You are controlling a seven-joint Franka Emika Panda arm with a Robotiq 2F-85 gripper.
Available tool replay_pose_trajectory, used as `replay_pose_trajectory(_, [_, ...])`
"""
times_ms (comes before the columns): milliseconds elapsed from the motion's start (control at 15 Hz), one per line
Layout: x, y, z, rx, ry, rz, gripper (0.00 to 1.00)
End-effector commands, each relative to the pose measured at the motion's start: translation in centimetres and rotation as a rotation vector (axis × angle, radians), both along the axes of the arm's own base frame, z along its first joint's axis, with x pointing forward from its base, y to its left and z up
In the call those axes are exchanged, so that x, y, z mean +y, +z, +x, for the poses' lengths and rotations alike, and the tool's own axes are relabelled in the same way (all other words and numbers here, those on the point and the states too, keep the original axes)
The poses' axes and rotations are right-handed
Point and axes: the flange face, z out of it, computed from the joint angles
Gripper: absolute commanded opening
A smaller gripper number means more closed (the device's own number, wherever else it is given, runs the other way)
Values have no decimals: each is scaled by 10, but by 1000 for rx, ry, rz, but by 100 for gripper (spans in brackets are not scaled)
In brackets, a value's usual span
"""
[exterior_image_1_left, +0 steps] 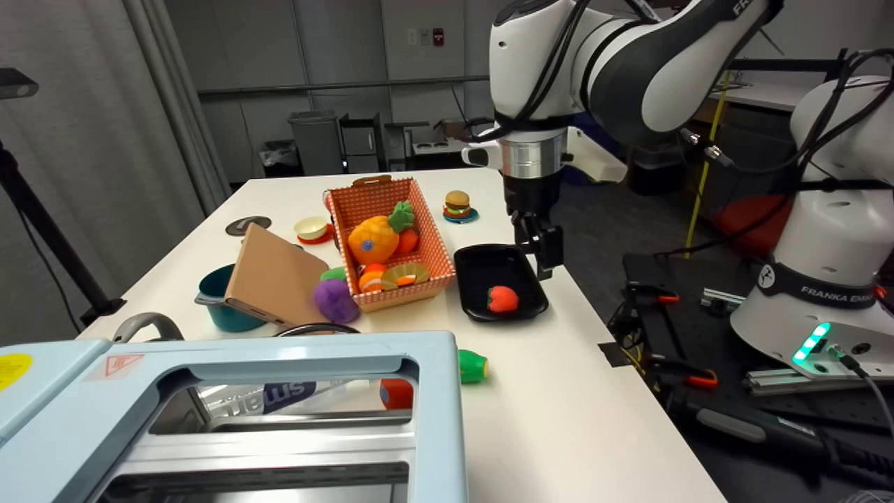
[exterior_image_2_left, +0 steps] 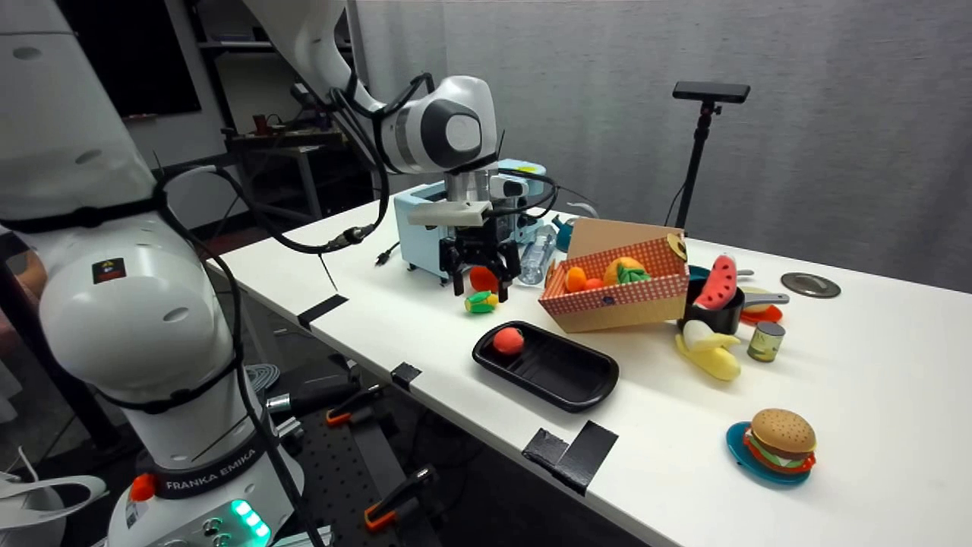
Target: Move the peach plush toy from the oven tray to the box
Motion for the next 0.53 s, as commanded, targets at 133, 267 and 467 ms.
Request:
replay_pose_trajectory(133, [-15, -53, -3, -9, 24, 63, 100])
replay_pose_trajectory(267, [-23, -76, -6, 2, 20, 75, 100])
replay_pose_trajectory(467, [-28, -100, -9, 18, 24, 88, 100])
